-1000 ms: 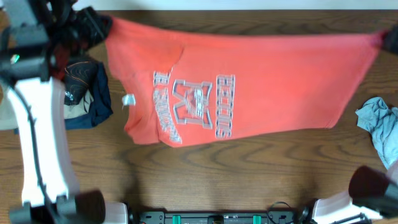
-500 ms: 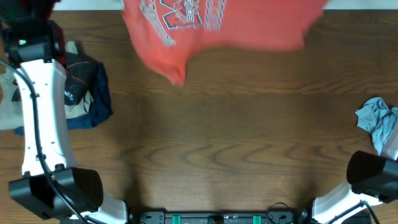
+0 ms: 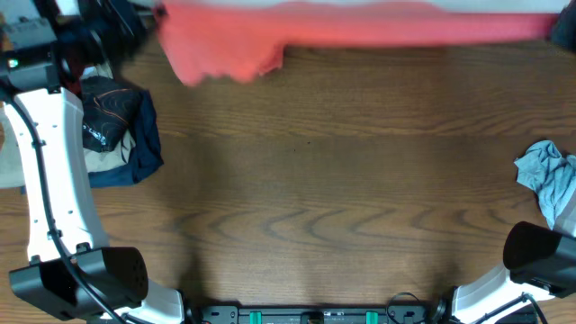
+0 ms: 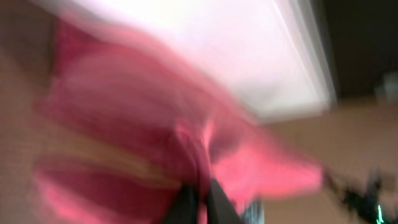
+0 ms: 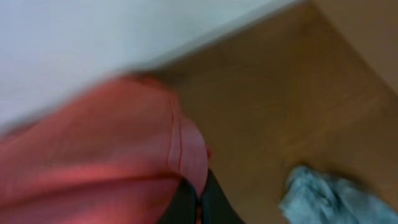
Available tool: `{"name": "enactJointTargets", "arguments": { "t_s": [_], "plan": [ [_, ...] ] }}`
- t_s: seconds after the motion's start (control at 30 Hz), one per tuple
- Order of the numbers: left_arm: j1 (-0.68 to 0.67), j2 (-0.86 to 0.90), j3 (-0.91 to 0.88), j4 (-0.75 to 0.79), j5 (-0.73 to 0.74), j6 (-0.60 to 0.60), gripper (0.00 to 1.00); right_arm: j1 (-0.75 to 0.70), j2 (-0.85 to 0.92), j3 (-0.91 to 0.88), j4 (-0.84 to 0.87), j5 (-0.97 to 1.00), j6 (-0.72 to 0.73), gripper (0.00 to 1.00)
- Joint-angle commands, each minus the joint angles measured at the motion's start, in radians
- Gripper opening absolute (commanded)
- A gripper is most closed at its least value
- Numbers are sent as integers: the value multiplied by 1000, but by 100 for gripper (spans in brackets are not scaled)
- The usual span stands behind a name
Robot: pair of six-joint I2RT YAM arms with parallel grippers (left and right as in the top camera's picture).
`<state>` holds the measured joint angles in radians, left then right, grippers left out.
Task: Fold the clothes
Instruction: 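Lift the shirt high with both grippers and swing it forward, then lay the shirt down flat, pulling its near edge toward the robot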
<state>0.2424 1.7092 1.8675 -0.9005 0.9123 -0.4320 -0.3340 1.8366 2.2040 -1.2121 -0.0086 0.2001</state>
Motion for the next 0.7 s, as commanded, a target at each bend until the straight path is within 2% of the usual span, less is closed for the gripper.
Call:
{"name": "enactJointTargets", "arguments": {
  "t_s": [0.0, 0.1, 0.27, 0.47, 0.67],
  "plan": [
    [-28, -14, -34, -201, -93, 298, 6, -28, 21, -67, -80, 135, -30, 1],
    [-73, -14, -96, -356, -183, 378, 6, -28, 21, -166, -188, 144, -29, 1],
    [-157, -14, -261, -457, -202, 480, 6, -37, 21, -383, -254, 256, 40, 1],
    [-217, -15, -534, -485, -333, 481, 6, -82, 21, -646, -243, 274, 85, 1],
    [-187, -35, -766, -450, -428, 478, 6, -158, 20, -809, -212, 270, 93, 1]
  ]
}}
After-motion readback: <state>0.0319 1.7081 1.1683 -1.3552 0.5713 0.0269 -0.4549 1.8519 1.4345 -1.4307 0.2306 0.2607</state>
